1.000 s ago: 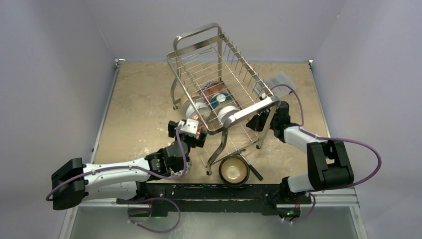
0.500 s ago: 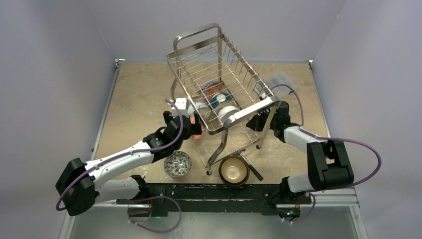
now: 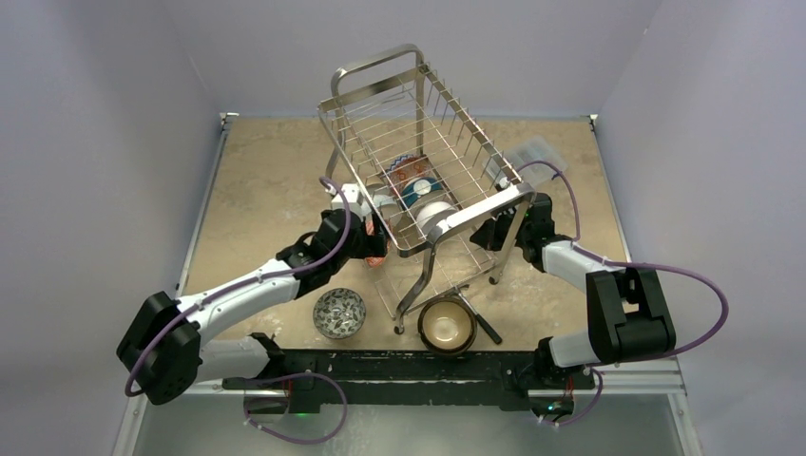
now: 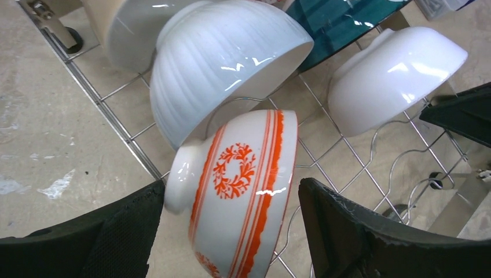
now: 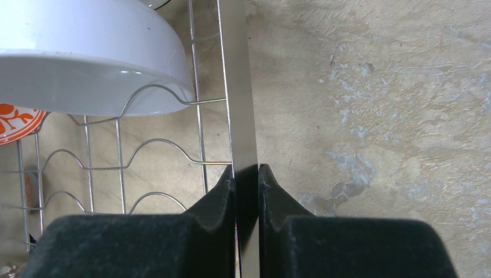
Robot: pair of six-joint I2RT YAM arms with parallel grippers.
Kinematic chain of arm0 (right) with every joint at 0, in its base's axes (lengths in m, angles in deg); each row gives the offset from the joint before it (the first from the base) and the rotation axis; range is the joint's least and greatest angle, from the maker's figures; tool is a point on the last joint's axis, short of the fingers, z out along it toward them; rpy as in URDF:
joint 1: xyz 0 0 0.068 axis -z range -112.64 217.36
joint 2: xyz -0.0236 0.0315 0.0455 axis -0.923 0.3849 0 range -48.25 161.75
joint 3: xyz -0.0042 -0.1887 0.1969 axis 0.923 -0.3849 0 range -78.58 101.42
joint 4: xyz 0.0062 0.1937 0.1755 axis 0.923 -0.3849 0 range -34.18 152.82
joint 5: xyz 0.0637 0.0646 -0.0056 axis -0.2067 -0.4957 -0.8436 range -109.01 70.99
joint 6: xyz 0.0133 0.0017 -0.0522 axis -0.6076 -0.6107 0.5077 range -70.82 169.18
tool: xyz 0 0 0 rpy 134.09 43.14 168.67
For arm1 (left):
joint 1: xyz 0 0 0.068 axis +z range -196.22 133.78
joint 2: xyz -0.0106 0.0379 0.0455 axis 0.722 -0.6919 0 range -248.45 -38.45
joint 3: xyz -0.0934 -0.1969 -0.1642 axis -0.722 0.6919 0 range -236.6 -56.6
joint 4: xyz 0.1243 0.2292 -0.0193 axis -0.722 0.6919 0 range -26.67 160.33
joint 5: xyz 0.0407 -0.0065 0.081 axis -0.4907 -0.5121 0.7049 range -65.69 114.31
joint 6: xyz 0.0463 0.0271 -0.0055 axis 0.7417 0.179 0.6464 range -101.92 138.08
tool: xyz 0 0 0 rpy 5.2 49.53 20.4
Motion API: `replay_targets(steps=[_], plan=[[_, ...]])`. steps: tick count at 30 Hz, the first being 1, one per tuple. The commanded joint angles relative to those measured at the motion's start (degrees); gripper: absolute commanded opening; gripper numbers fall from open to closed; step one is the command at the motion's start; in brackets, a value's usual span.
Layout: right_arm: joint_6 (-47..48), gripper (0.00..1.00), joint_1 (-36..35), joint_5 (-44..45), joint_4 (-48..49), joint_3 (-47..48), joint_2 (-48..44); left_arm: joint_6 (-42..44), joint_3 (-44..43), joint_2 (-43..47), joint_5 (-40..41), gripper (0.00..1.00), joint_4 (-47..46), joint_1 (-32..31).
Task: Load the bowls into the dish rack
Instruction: Adjust the bowl in the dish rack.
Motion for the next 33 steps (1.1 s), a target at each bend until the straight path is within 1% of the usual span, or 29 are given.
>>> replay_targets(steps=[1, 11, 16, 19, 23, 28, 29, 33], plan=[[-9.43, 0.0, -0.57, -8.62, 4.11, 1.7, -0.35, 0.61, -1.05, -0.54, -4.21, 0.82, -5.11, 0.59], [-9.64, 0.0, -0.57, -8.94, 4.63, 1.63, -0.52, 3.68, 0.17, 2.14, -6.25, 0.63, -8.5, 0.8], [-9.58, 0.0, -0.57, -9.01, 4.38, 1.57, -0.85, 4.91, 0.04, 2.27, -8.72, 0.55, -9.05, 0.84], [-9.55, 0.0, -0.57, -9.01, 4.21, 1.62, -0.95, 5.56, -0.2, 1.81, -9.99, 0.51, -9.45, 0.81], [-9.53, 0.0, -0.57, -9.01, 4.06, 1.76, -0.99, 6.41, -0.56, 0.64, -11.83, 0.47, -9.79, 0.87], [-9.63, 0.0, -0.57, -9.01, 4.23, 1.84, -1.0, 7.42, -1.39, 0.12, -13.47, 0.47, -8.96, 0.81], [-9.62, 0.0, -0.57, -9.01, 4.23, 1.81, -0.97, 7.49, -1.53, 0.57, -13.37, 0.49, -8.6, 0.8], [-9.43, 0.0, -0.6, -9.01, 3.9, 2.11, -0.91, 6.71, -1.25, 4.43, -9.07, 0.65, -5.65, 0.8]])
